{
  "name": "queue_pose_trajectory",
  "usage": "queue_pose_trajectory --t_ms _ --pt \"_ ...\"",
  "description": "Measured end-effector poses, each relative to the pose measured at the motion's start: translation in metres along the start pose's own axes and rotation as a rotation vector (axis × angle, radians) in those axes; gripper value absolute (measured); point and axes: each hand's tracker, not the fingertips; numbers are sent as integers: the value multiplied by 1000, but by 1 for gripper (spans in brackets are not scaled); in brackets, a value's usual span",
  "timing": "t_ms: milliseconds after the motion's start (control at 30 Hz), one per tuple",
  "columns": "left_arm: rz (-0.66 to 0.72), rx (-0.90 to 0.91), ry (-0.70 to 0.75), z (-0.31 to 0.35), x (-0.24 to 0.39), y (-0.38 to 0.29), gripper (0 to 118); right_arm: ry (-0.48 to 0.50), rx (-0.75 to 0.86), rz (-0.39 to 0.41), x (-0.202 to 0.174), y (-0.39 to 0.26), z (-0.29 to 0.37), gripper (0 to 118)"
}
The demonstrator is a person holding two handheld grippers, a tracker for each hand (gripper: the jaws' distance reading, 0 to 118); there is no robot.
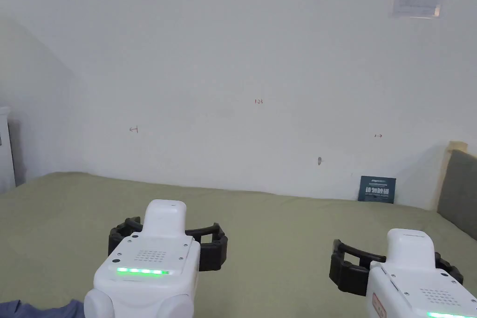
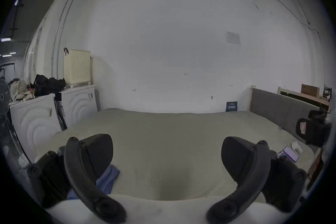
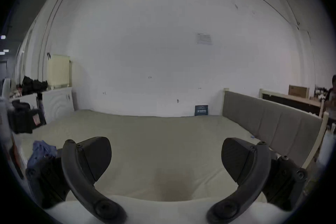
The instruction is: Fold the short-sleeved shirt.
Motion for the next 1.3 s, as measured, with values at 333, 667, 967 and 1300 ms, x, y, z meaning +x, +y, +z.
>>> queue_pose_trajectory --t_ms 333,667,967,1300 --pt "-6 -20 -9 2 0 -2 118 11 -6 -2 -7 3 0 117" --pt "23 -38 -65 19 -1 2 0 -7 9 4 -5 8 10 0" --pt "46 -54 20 18 -29 -6 0 52 -26 45 -25 7 -4 0" --pt "79 -92 493 89 -186 -7 0 518 -32 45 -206 -1 -18 0"
